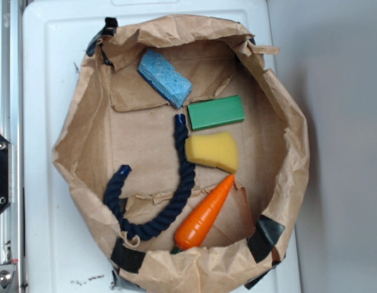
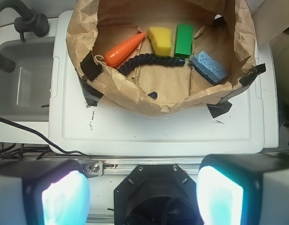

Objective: Grab the green block.

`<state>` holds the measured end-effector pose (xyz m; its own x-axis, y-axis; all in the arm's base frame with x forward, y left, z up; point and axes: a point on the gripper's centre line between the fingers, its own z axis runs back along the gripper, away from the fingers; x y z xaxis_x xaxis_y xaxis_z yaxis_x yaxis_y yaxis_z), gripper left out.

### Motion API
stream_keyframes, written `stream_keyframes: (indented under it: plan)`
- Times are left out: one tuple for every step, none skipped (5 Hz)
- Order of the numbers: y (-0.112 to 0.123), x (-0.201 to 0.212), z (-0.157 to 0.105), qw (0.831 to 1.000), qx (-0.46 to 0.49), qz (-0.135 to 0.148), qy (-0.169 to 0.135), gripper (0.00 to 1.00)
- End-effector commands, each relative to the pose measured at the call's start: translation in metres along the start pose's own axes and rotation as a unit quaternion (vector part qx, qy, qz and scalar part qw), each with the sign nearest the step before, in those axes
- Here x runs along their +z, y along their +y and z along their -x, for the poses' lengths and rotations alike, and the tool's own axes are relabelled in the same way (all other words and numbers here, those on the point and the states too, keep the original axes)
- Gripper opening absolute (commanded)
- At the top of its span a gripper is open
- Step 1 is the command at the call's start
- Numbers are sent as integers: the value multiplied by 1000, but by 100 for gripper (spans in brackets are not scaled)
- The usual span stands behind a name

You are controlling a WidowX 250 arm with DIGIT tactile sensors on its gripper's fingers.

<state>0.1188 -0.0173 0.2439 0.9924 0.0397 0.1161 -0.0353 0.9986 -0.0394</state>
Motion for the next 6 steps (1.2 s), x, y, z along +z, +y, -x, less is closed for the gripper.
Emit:
stream_keyframes:
  plan:
    - [0,0,0,1000,0,0,0,100]
    - [-3,-5,-15,1000,1,-5,9,100]
    - [1,-10,-34,1000,2,1,18,100]
    - [10,-16,-62,1000,9,8,26,100]
    - [18,-26,-89,1000,11,15,25,100]
    - [16,-39,-116,999,11,26,21,100]
